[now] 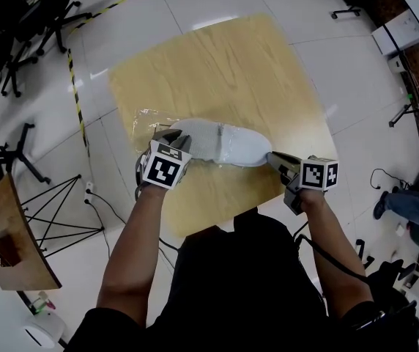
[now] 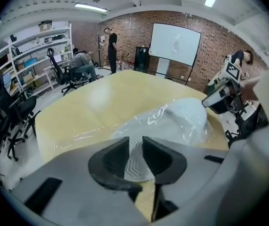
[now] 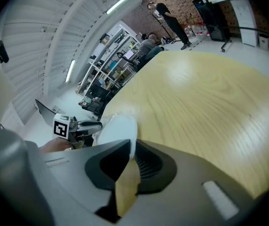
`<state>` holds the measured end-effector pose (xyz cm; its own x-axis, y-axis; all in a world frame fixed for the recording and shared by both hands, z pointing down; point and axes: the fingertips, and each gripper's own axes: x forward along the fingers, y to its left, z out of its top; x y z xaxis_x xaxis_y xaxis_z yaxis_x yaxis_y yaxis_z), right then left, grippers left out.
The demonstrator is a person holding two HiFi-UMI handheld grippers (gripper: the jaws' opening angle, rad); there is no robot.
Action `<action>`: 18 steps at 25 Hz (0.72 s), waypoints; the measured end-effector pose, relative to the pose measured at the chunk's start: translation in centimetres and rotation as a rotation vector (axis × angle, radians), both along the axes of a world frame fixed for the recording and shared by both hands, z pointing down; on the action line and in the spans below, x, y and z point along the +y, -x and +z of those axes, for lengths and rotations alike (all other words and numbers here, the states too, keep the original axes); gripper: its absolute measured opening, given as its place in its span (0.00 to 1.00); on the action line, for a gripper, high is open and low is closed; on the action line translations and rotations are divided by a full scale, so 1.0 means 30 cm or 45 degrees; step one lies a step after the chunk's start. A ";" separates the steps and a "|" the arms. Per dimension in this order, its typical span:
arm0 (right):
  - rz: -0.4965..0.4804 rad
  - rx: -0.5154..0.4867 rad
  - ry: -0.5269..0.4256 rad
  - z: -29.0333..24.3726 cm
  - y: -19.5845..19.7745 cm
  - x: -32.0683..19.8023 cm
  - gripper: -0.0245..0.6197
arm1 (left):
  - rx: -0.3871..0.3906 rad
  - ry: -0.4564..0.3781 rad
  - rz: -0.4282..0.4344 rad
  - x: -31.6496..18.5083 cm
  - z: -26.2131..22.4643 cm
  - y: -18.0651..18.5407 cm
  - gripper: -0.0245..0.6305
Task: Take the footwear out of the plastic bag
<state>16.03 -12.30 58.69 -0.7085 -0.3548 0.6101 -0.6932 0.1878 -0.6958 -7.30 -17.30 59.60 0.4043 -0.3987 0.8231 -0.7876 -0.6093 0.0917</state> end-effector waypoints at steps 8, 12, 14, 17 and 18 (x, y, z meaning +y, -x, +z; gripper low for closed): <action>0.039 -0.012 -0.007 -0.010 -0.036 -0.004 0.10 | -0.088 -0.012 0.051 0.009 0.014 -0.002 0.08; 0.048 -0.009 -0.012 -0.023 -0.070 -0.005 0.09 | -0.102 -0.012 0.056 0.010 0.022 0.002 0.06; 0.062 0.009 -0.016 -0.019 -0.105 -0.007 0.09 | -0.115 -0.008 0.057 0.009 0.027 0.006 0.06; 0.075 0.007 -0.018 -0.025 -0.142 -0.006 0.09 | -0.138 -0.002 0.059 0.006 0.038 0.012 0.06; 0.076 0.003 -0.019 -0.032 -0.148 -0.005 0.09 | -0.150 -0.001 0.060 0.005 0.041 0.015 0.06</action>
<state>20.45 -12.45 57.73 -0.6842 -0.4055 0.6062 -0.7053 0.1561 -0.6915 -7.75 -17.16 60.84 0.3232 -0.3823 0.8657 -0.7636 -0.6457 -0.0001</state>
